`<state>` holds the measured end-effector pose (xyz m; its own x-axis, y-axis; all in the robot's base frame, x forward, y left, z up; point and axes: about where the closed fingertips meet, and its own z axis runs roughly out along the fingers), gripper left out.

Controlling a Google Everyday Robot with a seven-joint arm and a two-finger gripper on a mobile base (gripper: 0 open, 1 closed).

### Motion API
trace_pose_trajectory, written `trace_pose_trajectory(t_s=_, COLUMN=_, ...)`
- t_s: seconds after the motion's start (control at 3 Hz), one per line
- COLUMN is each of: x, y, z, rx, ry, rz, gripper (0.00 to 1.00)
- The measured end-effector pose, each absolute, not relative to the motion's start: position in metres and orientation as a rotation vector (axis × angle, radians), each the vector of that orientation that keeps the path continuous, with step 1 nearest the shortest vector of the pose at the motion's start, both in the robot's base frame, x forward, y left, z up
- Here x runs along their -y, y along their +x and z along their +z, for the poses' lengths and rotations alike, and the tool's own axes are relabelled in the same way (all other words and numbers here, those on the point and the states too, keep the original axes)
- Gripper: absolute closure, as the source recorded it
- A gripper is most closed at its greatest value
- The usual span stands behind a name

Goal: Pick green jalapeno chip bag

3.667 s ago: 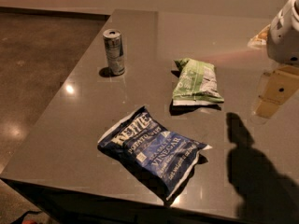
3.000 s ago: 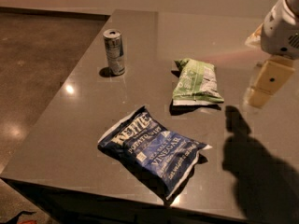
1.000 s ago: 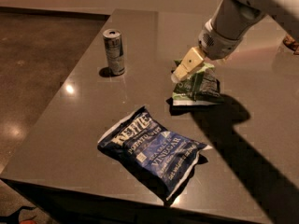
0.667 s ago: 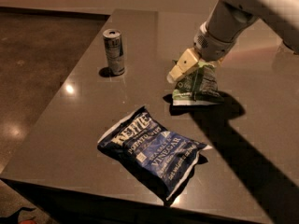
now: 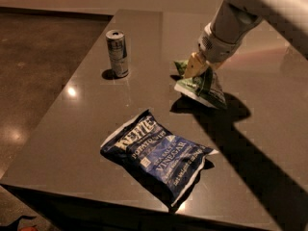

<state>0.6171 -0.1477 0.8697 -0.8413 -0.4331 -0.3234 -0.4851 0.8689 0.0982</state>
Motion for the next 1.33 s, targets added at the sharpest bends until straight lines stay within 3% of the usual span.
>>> trace_pose_trajectory(t_s=0.33, x=0.150, y=0.617, z=0.892, rx=-2.708, ry=-0.746, rz=0.236, gripper=0.87)
trace_pose_trajectory(t_s=0.67, x=0.155, y=0.617, z=0.922, rx=-2.654, ry=-0.812, rz=0.212, gripper=1.00)
trace_pose_trajectory(t_s=1.33, x=0.165, y=0.610, z=0.958, rx=-2.576, ry=-0.906, rz=0.199, gripper=1.00)
